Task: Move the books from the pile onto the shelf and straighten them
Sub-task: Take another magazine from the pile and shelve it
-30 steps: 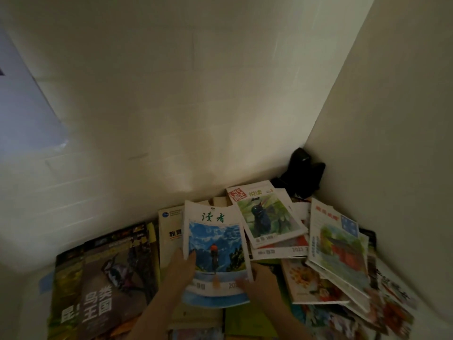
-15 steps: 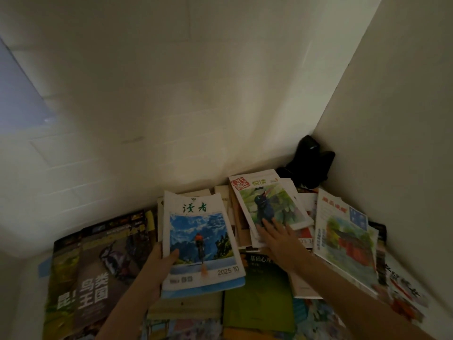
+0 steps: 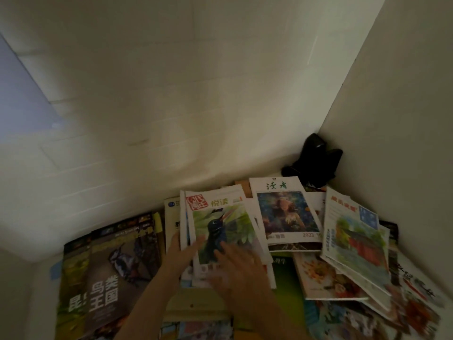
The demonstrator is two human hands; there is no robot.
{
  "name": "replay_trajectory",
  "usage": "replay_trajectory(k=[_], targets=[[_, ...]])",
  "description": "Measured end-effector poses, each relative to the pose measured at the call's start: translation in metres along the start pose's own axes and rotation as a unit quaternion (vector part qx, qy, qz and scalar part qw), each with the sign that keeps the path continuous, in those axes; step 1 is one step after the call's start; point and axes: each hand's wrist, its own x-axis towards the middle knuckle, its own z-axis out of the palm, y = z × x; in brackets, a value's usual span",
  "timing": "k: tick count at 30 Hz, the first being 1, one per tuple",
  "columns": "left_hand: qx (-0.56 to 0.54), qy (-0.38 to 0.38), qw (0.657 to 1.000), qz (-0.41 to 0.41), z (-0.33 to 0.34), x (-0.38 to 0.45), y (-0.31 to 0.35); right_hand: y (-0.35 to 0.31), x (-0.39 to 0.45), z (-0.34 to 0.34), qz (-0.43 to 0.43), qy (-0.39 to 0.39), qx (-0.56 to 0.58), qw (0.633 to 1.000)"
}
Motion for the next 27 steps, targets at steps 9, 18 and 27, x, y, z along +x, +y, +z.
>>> replay_trajectory(k=[9, 18, 27], targets=[[0.008, -0.021, 0.999, 0.037, -0.007, 0.008, -0.020, 0.088, 0.005, -0.014, 0.340, -0.086, 0.192, 0.917], [-0.001, 0.000, 0.998, 0.057, -0.004, 0.017, -0.028, 0.102, 0.034, -0.031, 0.257, -0.046, 0.126, 0.957], [-0.017, 0.019, 0.999, 0.030, -0.005, 0.024, -0.020, 0.216, 0.074, -0.040, 0.425, -0.262, -0.016, 0.866]])
